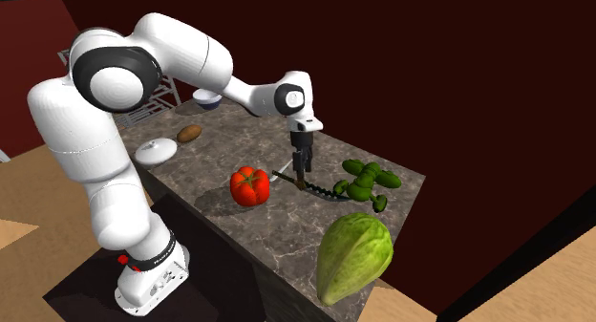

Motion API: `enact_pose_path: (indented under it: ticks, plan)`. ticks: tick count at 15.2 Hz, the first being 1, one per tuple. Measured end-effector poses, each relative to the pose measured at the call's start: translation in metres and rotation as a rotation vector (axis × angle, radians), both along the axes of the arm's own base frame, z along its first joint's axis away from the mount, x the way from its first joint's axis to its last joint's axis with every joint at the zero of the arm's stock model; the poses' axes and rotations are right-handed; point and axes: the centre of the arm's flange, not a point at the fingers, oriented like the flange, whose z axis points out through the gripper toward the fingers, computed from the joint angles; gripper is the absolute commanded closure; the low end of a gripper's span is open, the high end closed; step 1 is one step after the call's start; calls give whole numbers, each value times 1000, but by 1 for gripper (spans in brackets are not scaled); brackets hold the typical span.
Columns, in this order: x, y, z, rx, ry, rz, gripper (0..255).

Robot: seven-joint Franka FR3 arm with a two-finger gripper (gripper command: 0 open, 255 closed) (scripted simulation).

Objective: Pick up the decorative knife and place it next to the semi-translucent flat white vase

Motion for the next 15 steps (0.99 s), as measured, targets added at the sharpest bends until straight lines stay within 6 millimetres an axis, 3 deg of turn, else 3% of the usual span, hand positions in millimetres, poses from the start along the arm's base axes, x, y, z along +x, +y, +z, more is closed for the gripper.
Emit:
enact_pose_path:
  ticks: [3,9,10,15]
  plan:
    - [-5,-3,-15,0,0,-1,0]
    - [-8,-4,-18,-1,0,-1,0]
    - [-8,-4,-18,-1,0,-1,255]
    - [-8,-4,-18,-1,0,-1,255]
